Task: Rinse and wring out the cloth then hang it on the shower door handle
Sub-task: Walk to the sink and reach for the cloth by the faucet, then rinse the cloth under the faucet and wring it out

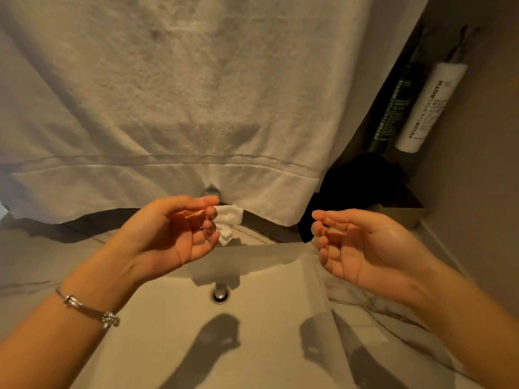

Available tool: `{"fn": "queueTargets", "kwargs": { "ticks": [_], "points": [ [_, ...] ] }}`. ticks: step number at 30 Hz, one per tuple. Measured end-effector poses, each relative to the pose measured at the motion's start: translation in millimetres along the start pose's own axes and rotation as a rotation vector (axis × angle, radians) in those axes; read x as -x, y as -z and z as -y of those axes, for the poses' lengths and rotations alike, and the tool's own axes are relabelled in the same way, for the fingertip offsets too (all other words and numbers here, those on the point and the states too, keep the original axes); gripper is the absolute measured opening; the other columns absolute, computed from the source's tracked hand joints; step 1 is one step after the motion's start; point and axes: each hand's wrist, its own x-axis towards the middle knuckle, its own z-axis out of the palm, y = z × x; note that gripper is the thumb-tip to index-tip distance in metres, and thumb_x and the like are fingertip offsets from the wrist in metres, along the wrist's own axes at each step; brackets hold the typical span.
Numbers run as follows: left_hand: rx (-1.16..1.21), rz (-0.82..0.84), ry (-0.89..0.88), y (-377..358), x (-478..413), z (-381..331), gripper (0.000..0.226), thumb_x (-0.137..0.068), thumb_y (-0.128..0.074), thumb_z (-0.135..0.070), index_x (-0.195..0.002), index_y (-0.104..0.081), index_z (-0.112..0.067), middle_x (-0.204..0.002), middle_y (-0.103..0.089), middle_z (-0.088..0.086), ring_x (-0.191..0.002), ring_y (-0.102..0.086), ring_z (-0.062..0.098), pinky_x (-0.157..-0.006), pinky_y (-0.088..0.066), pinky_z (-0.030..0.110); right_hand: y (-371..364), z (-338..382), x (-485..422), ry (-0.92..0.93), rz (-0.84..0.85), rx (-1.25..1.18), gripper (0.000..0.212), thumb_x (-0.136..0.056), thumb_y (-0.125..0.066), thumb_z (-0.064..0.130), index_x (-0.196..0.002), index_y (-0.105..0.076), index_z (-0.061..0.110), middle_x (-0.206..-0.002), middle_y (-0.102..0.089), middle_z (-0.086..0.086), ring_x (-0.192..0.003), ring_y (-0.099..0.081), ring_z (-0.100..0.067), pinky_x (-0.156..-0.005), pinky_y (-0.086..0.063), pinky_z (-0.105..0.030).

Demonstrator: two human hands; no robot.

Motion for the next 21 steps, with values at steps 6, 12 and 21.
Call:
{"fn": "queueTargets", "kwargs": {
  "ticks": [6,12,21],
  "points": [
    [0.050,-0.134,-0.007,38,-34,-5,0.018,-0.066,-0.058,-0.009,-0.079,-0.071,-0.009,-0.059,-0.061,0.001,-0.049,-0.055,0.010,-0.055,-0.058,0.027,-2,5,-59,-0.091,-0.004,-0.031,0.022,-0.058,-0.066,0.013,-0.079,-0.069,0.008,-0.064,-0.062,-0.003,-0.050,-0.056,-0.011,-0.049,-0.052,-0.020],
    [0.101,-0.276,-0.034,85,-59,-15,0.019,-0.070,-0.056,-0.010,-0.085,-0.067,-0.010,-0.058,-0.061,-0.001,-0.051,-0.055,0.009,-0.060,-0.057,0.027,-9,1,-120,-0.201,0.019,-0.049,0.020,-0.061,-0.064,0.012,-0.081,-0.067,0.009,-0.067,-0.062,-0.003,-0.054,-0.056,-0.011,-0.050,-0.053,-0.020],
    [0.104,-0.478,-0.023,148,-101,-3,0.018,-0.084,-0.050,-0.008,-0.084,-0.068,-0.011,-0.070,-0.068,0.003,-0.052,-0.065,0.011,-0.051,-0.059,0.024,-14,-28,-209,-0.271,-0.101,0.036,0.006,-0.076,-0.060,0.015,-0.078,-0.064,0.012,-0.075,-0.059,-0.002,-0.065,-0.058,-0.013,-0.055,-0.054,-0.023]
  ]
}}
